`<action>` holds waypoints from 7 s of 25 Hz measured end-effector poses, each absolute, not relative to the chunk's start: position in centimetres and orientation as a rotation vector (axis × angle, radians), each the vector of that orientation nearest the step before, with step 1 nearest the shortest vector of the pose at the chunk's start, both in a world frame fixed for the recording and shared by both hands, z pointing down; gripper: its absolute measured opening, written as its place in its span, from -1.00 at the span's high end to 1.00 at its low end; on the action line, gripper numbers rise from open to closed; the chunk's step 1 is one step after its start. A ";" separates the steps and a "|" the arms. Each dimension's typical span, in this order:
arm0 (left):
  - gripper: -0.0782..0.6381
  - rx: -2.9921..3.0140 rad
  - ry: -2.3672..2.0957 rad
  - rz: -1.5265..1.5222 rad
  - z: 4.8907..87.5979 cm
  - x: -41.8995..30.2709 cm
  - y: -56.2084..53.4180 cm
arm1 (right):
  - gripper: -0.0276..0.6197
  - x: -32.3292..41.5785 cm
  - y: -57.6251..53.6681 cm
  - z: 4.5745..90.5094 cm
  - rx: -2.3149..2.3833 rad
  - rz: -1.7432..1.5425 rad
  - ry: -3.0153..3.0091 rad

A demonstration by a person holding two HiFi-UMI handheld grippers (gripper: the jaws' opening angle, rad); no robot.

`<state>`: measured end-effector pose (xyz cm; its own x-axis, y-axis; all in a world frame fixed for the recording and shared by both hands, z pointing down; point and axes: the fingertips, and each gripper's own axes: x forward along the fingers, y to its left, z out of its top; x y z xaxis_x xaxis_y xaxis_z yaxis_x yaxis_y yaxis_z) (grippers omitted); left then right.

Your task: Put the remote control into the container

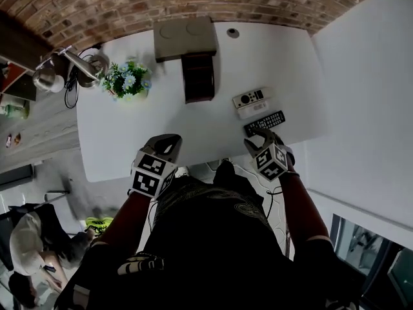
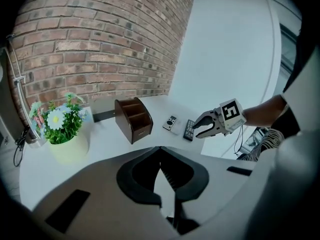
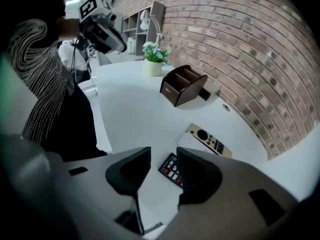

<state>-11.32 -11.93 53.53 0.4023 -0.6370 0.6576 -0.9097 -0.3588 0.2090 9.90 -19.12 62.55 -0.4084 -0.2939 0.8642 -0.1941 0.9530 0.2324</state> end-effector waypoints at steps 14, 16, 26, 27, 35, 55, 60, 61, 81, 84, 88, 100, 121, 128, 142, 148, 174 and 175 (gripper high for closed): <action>0.77 1.985 -1.407 0.601 53.6 -9.3 -14.6 | 0.20 11.9 -20.9 68.4 -0.373 -0.492 -1.626; 0.77 1.964 -1.433 0.574 53.3 -9.5 -14.7 | 0.20 11.5 -21.1 69.0 -0.403 -0.512 -1.630; 0.77 1.920 -1.506 0.524 52.7 -10.4 -14.1 | 0.22 11.6 -21.4 69.7 -0.463 -0.499 -1.649; 0.77 1.925 -1.507 0.523 52.6 -10.4 -14.0 | 0.23 11.7 -21.5 69.6 -0.451 -0.512 -1.654; 0.77 1.974 -1.566 0.475 50.7 -11.4 -14.3 | 0.24 7.7 -21.8 61.5 -0.146 -0.398 -1.994; 0.77 2.113 -1.576 0.457 47.2 -12.5 -14.8 | 0.25 2.7 -22.8 52.1 0.405 0.303 -2.465; 0.77 2.115 -1.636 0.418 46.2 -13.7 -14.5 | 0.25 1.2 -25.4 49.6 0.564 0.516 -2.525; 0.77 2.116 -1.648 0.414 45.9 -13.9 -14.5 | 0.25 0.7 -25.8 49.0 0.582 0.536 -2.530; 0.77 1.954 -1.841 0.310 44.7 -17.6 -10.7 | 0.24 -11.2 -39.5 38.9 0.962 0.735 -2.704; 0.77 1.916 -1.868 0.297 44.8 -18.2 -9.8 | 0.24 -12.0 -40.9 40.7 1.012 0.811 -2.675; 0.77 1.859 -1.916 0.277 44.7 -19.3 -8.6 | 0.24 -11.8 -41.7 42.3 1.044 0.820 -2.687; 0.77 1.834 -1.931 0.246 44.6 -19.3 -8.4 | 0.24 -10.6 -41.2 49.9 0.992 1.067 -2.466; 0.77 1.993 -1.825 0.245 43.1 -17.0 -11.2 | 0.24 -5.3 -29.3 43.0 0.649 0.501 -2.733; 0.77 2.102 -1.741 0.235 42.4 -15.0 -12.9 | 0.89 -3.1 -22.0 42.0 0.605 0.624 -2.809; 0.77 2.211 -1.609 0.310 43.0 -11.2 -14.4 | 0.89 -2.2 -17.1 44.0 0.637 0.616 -2.779; 0.77 2.213 -1.604 0.324 43.3 -11.1 -14.3 | 0.89 -2.2 -17.1 44.8 0.642 0.602 -2.735; 0.77 2.125 -1.512 0.472 47.7 -8.2 -15.9 | 0.89 2.1 -20.4 49.6 0.636 0.608 -2.574; 0.77 2.114 -1.495 0.481 48.1 -7.9 -16.0 | 0.89 2.6 -20.7 50.3 0.629 0.582 -2.550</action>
<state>-7.94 -16.02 48.15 0.3339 -0.7648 0.5511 -0.9426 -0.2701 0.1962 2.59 -20.72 50.29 -0.7958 -0.3264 0.5101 -0.5154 0.8073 -0.2874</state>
